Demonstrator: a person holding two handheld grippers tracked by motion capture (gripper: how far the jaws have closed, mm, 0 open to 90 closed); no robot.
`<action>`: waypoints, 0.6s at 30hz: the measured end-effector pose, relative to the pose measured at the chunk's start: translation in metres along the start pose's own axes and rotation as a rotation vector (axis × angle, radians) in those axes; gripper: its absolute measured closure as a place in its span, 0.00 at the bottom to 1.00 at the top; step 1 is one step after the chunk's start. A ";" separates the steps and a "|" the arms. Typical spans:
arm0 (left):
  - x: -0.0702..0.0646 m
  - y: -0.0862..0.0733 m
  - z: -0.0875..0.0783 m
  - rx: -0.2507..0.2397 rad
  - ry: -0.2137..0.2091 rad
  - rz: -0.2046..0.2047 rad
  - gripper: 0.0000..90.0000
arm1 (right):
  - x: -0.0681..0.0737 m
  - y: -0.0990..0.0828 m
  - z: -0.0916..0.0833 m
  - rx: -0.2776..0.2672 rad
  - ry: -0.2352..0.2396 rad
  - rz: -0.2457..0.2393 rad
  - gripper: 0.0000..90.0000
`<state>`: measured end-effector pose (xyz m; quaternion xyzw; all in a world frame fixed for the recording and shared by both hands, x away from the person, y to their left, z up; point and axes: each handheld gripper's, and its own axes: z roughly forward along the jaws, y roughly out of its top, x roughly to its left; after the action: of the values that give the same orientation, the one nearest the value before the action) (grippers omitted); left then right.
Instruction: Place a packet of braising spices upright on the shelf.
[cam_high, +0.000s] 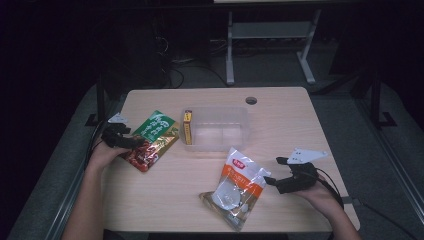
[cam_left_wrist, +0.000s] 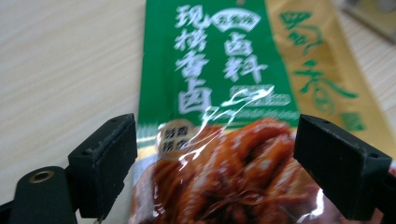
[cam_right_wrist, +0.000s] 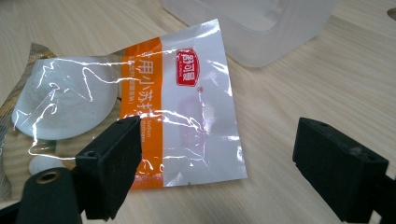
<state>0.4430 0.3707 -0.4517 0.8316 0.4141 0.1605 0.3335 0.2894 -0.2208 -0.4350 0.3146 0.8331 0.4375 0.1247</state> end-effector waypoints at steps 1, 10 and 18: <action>0.002 -0.002 0.002 0.001 0.000 -0.008 0.14 | 0.000 0.000 0.000 0.001 0.000 0.001 0.17; 0.011 -0.013 0.006 0.004 -0.031 -0.043 0.14 | 0.001 -0.001 -0.002 0.003 -0.001 0.005 0.17; 0.011 -0.016 0.007 0.004 -0.057 -0.051 0.14 | 0.002 -0.001 -0.002 0.006 0.003 0.004 0.17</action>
<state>0.4446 0.3836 -0.4682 0.8256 0.4261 0.1274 0.3473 0.2863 -0.2211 -0.4347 0.3160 0.8340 0.4357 0.1217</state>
